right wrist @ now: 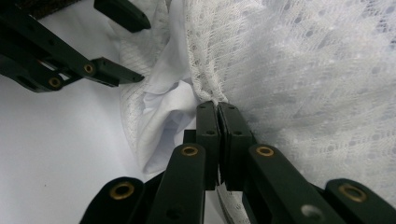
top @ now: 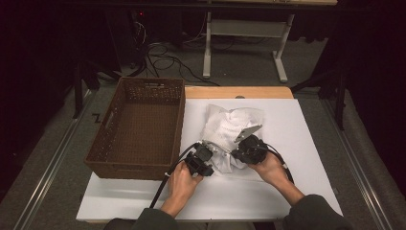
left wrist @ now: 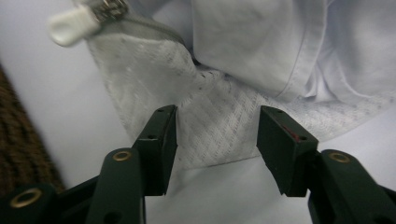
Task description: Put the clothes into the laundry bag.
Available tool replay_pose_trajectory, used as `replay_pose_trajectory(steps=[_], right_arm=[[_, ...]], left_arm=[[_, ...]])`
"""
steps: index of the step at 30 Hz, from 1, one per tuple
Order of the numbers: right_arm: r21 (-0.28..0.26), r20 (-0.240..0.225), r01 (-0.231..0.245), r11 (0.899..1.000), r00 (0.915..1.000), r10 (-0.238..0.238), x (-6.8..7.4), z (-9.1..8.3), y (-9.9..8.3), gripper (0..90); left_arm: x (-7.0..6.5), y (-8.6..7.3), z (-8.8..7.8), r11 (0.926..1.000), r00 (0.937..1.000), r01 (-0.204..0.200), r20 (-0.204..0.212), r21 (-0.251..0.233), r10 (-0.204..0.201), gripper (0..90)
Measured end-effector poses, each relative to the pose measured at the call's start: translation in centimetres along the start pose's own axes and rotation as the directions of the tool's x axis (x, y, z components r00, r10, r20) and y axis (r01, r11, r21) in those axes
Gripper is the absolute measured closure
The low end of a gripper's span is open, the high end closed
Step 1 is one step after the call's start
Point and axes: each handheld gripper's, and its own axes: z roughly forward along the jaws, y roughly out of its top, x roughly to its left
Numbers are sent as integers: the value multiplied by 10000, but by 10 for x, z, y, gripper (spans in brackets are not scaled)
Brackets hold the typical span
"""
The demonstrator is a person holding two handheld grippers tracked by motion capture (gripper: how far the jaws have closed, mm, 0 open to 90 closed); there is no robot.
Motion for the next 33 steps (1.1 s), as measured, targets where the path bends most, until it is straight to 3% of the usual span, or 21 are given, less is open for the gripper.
replay_pose_trajectory(steps=[4,8,10,12,14,19,21,23,26,29,33], right_arm=[[61,-22,-49,10000,10000,49,-4,3,1,888],[139,-11,-312,9994,9995,312,-8,9,5,888],[167,32,-349,9993,9994,348,-8,13,7,888],[154,69,-325,9994,9995,324,-8,16,10,889],[203,155,-281,9994,9995,278,-8,18,13,889],[229,126,-673,9975,9977,670,-16,27,18,889],[166,56,-857,9962,9963,856,-17,29,20,889],[194,157,-675,9975,9976,672,-14,29,21,889],[157,171,-450,9989,9989,447,-12,24,18,888],[-32,105,-492,9988,9987,493,-7,15,15,887],[-340,-29,-250,9991,9997,249,2,5,12,888]], left_arm=[[-2,-1,0,9997,9994,-245,260,-95,247,569],[-3,-1,0,9992,9948,-393,935,-39,395,794],[-5,-1,0,9985,9956,-541,757,-94,547,870],[-8,-3,-1,9970,9947,-737,705,-247,752,896],[-8,-5,-5,9967,9886,-704,1302,-402,750,898],[-12,-12,-20,9939,9866,-948,1281,-557,1013,898],[-9,-14,-20,9949,9886,-812,1224,-590,880,893],[-5,-14,-17,9967,9903,-554,1238,-592,624,851],[-5,-11,-11,9988,9922,-183,1227,-464,239,596],[-6,-9,-2,9996,9954,-5,959,-271,31,480],[1,-7,1,9984,9899,494,1339,-257,-456,449]])
